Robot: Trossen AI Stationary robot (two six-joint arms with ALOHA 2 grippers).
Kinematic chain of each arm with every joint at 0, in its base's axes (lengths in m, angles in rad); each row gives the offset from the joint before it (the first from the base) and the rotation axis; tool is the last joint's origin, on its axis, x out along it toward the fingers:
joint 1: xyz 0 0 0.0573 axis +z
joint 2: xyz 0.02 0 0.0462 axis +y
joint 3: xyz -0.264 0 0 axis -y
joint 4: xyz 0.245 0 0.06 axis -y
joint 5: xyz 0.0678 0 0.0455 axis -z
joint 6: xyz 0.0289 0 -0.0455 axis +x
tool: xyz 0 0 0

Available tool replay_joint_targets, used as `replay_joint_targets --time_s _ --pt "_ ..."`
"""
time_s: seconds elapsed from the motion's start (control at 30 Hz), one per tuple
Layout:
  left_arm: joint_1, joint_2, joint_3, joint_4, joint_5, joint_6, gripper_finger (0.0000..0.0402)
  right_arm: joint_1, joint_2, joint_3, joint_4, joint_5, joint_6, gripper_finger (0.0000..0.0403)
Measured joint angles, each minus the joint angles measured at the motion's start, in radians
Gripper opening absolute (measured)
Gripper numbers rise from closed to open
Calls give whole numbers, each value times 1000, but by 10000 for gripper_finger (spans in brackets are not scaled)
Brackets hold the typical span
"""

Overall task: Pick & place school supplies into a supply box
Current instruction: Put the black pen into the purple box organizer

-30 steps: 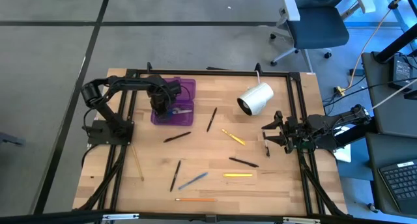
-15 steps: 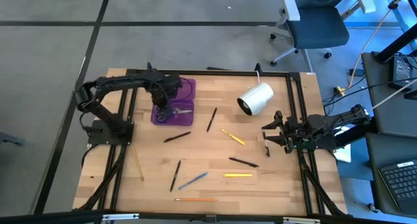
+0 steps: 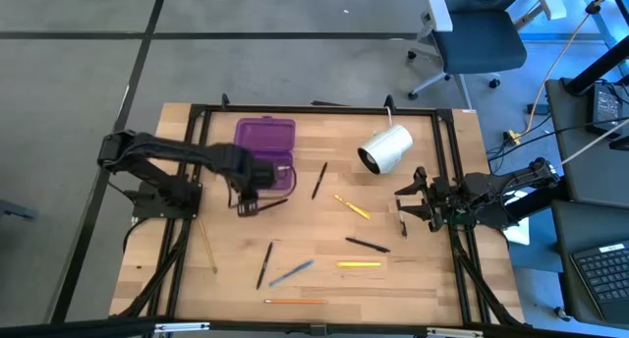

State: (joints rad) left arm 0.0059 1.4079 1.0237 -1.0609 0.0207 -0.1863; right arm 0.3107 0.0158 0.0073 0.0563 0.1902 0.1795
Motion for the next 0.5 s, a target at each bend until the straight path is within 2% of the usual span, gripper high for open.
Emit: replay_joint_targets --time_s 0.23,0.5 --pt "-121 0 -56 132 -2 -163 111 0 0 0 0 0 27 225" --pt "-141 0 -194 286 -23 -236 108 0 0 0 0 0 37 225"
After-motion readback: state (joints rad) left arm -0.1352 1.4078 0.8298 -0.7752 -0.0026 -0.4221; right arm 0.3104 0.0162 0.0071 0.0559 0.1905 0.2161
